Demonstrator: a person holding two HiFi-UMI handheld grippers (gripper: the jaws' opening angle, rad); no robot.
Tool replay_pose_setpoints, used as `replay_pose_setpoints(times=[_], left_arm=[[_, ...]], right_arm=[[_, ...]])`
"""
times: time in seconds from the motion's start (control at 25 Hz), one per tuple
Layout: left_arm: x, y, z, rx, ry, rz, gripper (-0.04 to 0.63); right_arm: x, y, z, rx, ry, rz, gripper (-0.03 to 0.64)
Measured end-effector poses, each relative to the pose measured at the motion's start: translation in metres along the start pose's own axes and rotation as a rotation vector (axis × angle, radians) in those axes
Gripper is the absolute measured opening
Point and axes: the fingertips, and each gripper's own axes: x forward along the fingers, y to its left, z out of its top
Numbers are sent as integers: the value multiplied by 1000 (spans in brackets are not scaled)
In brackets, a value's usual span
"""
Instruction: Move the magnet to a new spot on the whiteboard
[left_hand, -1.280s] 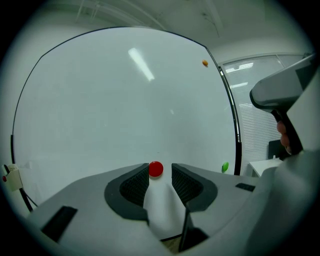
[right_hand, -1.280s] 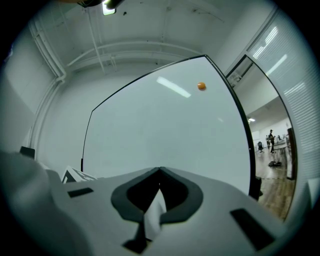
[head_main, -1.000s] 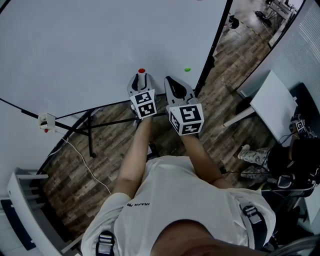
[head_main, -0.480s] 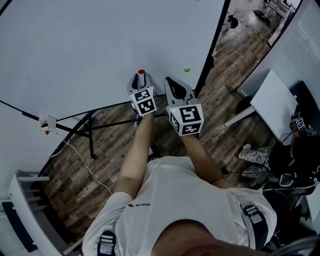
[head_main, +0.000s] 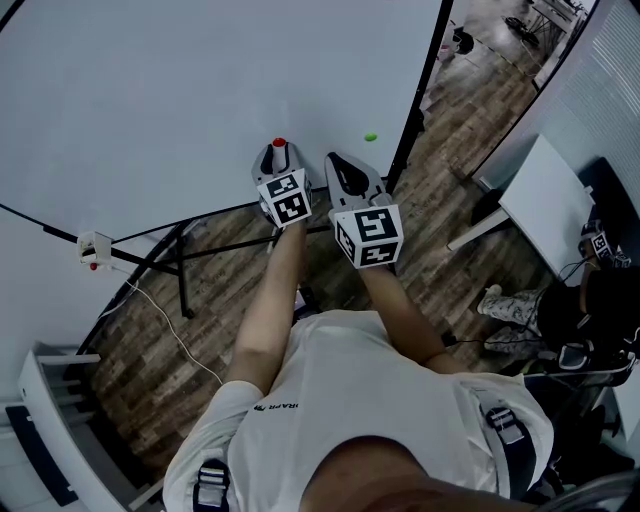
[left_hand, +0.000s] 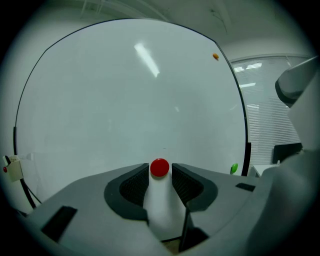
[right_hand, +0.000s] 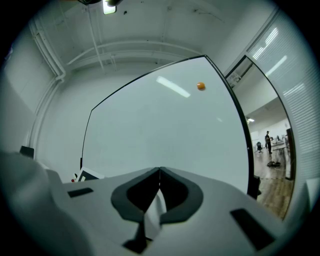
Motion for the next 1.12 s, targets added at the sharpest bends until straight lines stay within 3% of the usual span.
replay_pose_setpoints(times=[1.12], left_arm=[[6, 3, 1, -8, -6, 22, 120]], right_arm=[[0, -7, 1, 6, -1, -15, 12]])
